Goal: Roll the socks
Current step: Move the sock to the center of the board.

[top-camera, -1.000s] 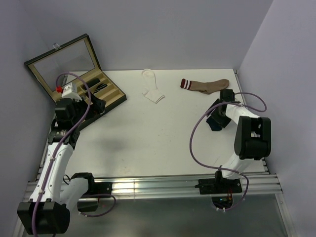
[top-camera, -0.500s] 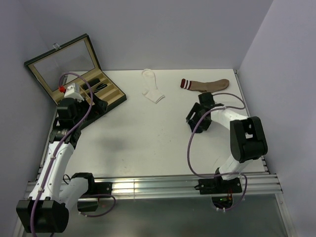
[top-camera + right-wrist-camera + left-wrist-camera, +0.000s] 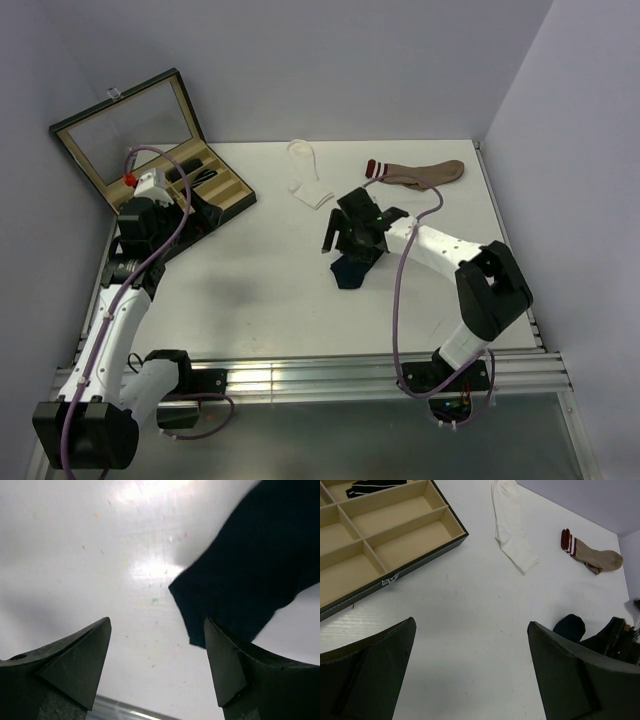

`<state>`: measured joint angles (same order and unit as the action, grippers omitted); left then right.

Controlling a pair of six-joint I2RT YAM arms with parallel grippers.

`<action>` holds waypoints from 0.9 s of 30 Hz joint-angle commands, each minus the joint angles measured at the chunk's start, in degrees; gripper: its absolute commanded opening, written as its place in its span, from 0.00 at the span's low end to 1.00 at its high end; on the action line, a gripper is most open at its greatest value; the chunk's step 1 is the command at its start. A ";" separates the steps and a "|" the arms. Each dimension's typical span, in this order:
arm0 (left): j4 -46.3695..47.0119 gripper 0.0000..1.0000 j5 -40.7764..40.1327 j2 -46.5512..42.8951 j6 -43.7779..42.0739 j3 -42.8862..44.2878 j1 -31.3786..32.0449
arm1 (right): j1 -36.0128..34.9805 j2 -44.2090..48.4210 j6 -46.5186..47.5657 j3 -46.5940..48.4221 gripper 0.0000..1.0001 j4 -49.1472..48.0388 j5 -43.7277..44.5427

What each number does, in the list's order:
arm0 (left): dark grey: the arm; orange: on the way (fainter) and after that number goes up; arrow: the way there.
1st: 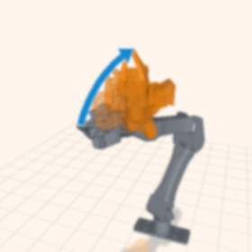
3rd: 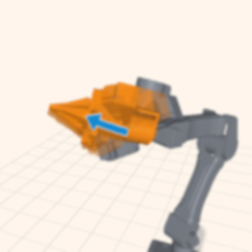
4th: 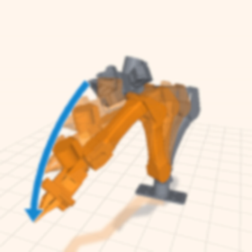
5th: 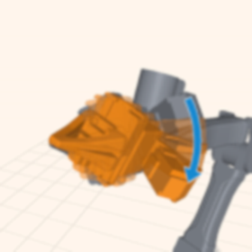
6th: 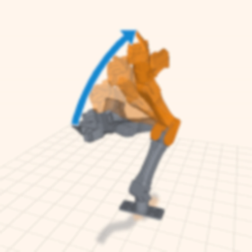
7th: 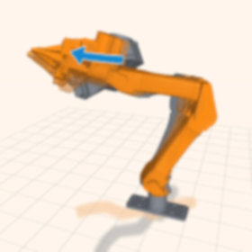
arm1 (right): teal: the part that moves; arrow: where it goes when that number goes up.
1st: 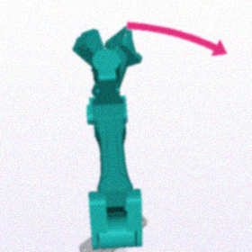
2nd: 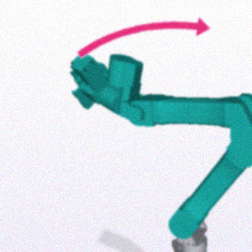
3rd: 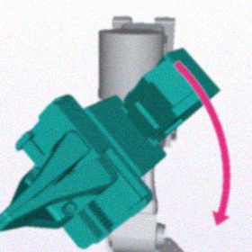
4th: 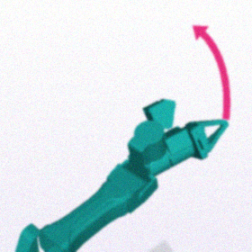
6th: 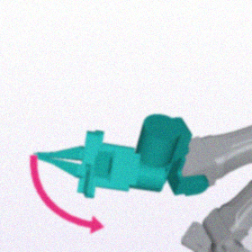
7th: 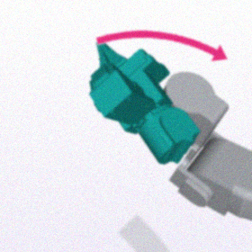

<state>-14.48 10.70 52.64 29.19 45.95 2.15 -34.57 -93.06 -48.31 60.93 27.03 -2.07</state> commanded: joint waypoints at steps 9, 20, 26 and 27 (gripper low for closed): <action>1.47 0.98 3.89 1.67 -0.54 0.80 0.13 | 1.69 1.74 23.34 0.95 0.69 1.81 12.18; 1.39 0.96 4.07 1.59 -1.06 0.54 0.13 | 0.91 -7.39 24.76 0.32 0.63 -2.15 8.66; 1.56 0.96 3.71 1.59 -0.98 0.45 0.13 | -0.94 -10.57 25.81 5.07 0.63 -1.72 9.27; 1.56 0.97 3.89 1.76 -0.98 0.45 0.13 | -1.38 -10.57 26.51 5.78 0.63 -1.02 10.75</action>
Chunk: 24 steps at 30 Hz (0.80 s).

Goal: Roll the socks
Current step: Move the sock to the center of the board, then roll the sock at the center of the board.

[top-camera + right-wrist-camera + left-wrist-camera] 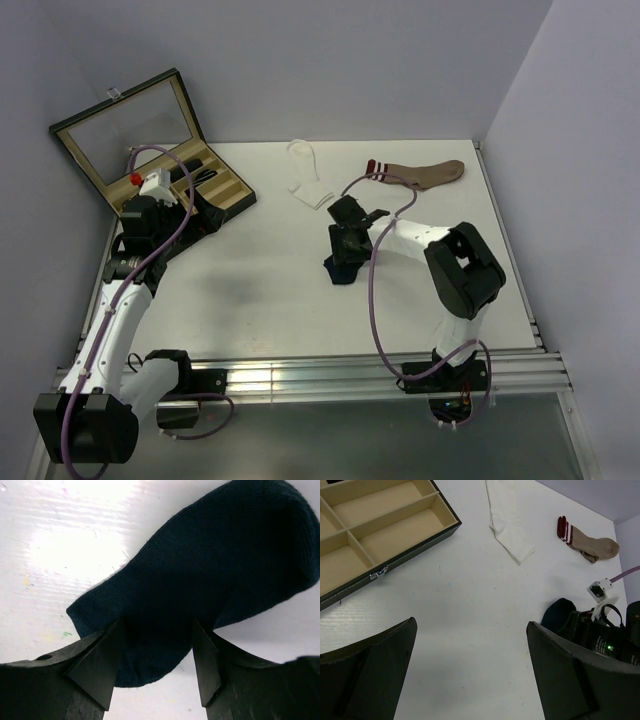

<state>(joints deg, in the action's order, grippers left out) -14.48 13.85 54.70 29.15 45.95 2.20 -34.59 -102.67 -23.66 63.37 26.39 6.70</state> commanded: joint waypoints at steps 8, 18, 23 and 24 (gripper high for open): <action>1.38 0.96 0.66 2.08 -0.85 0.80 0.09 | -8.91 7.48 6.52 -0.17 0.64 -2.30 10.70; 1.65 0.96 0.92 3.57 -0.76 0.72 0.00 | -17.44 8.28 11.97 -5.45 0.64 -4.50 14.04; 1.74 0.96 1.44 4.01 -0.50 0.72 0.09 | -19.46 6.61 13.90 -4.58 0.63 -5.03 15.53; 1.74 0.96 1.45 4.10 -0.58 0.63 0.00 | -19.55 6.09 13.99 -4.23 0.60 -5.03 15.97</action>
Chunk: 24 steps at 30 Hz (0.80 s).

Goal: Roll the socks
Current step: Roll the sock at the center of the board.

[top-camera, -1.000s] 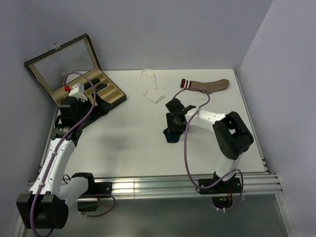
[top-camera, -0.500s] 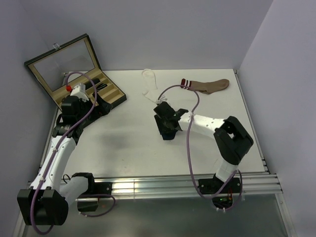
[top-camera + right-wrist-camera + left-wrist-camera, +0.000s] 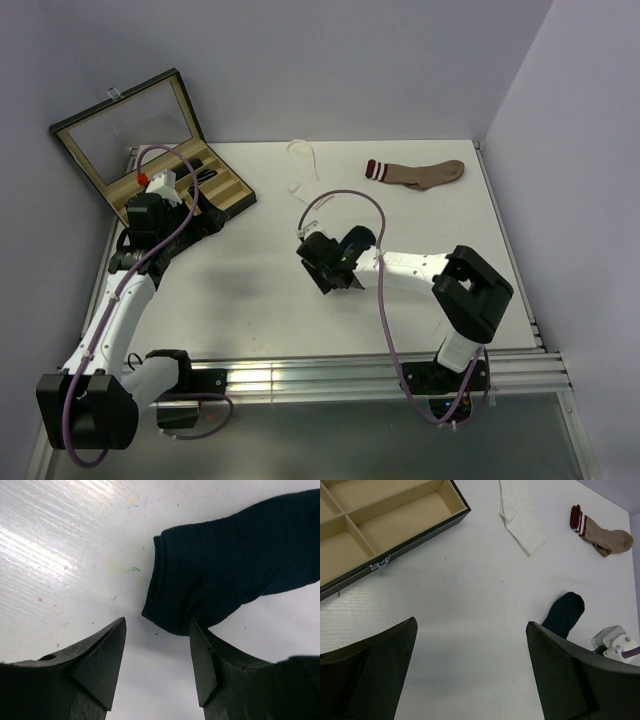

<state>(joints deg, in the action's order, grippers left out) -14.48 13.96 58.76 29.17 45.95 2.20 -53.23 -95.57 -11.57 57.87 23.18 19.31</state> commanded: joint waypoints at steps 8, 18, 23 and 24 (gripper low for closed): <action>1.56 0.96 1.25 0.04 -0.51 0.71 0.09 | -1.79 -5.24 4.10 2.95 0.51 -1.73 6.97; 1.74 0.95 1.69 0.56 -0.25 0.63 0.09 | -3.63 -6.56 6.12 2.69 0.53 -2.96 8.46; 1.82 0.95 1.69 0.48 -0.17 0.63 0.09 | -3.90 -7.61 6.74 2.95 0.53 -3.23 9.17; 1.82 0.95 1.78 0.56 -0.25 0.54 0.09 | -3.90 -7.79 6.83 2.95 0.53 -3.40 8.90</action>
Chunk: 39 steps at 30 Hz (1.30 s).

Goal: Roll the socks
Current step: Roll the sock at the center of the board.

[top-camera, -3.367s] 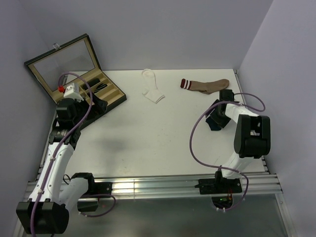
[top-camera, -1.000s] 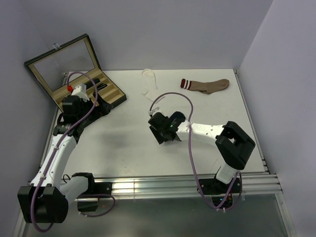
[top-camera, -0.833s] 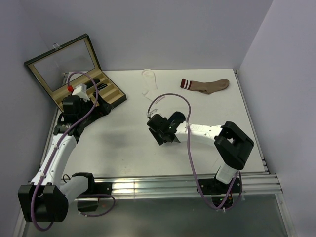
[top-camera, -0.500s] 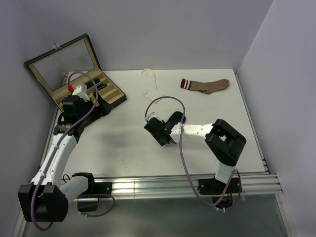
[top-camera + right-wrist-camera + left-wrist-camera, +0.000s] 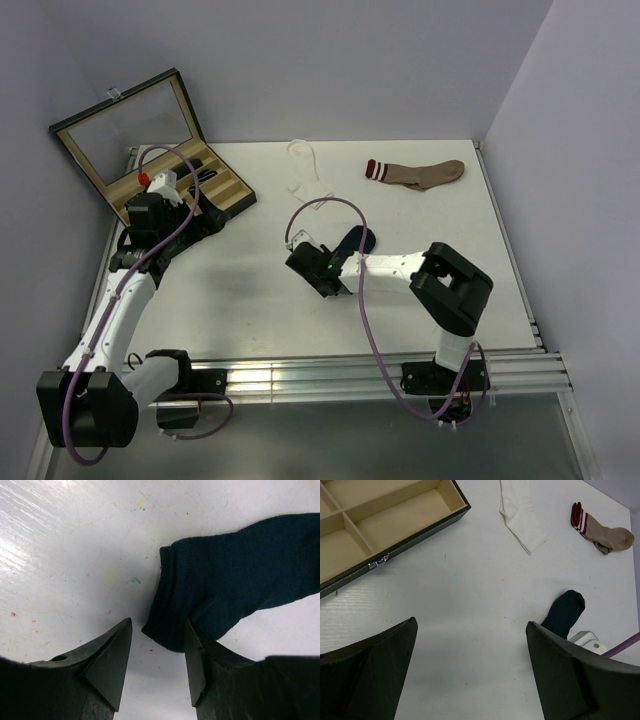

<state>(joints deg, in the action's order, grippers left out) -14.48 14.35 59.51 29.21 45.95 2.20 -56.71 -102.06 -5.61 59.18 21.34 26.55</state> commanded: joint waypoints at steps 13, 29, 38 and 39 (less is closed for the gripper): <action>2.00 0.96 -0.37 0.96 1.11 0.19 3.41 | -0.42 -3.94 -0.36 2.96 0.00 -1.04 1.23; 8.41 0.92 -12.23 7.20 17.10 -6.31 20.12 | 4.84 0.98 -13.19 -0.81 0.00 -12.97 -31.98; 13.95 0.89 -11.54 16.69 23.69 -8.08 26.45 | 19.87 1.17 -24.45 -11.01 0.00 -28.97 -58.59; 13.95 0.88 -11.28 17.48 24.05 -7.73 26.89 | 20.66 0.81 -25.06 -11.36 0.00 -29.95 -60.19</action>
<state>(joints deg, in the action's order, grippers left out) -4.67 3.29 75.40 49.82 38.11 27.70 -38.33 -101.01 -26.04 49.69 -2.50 -23.07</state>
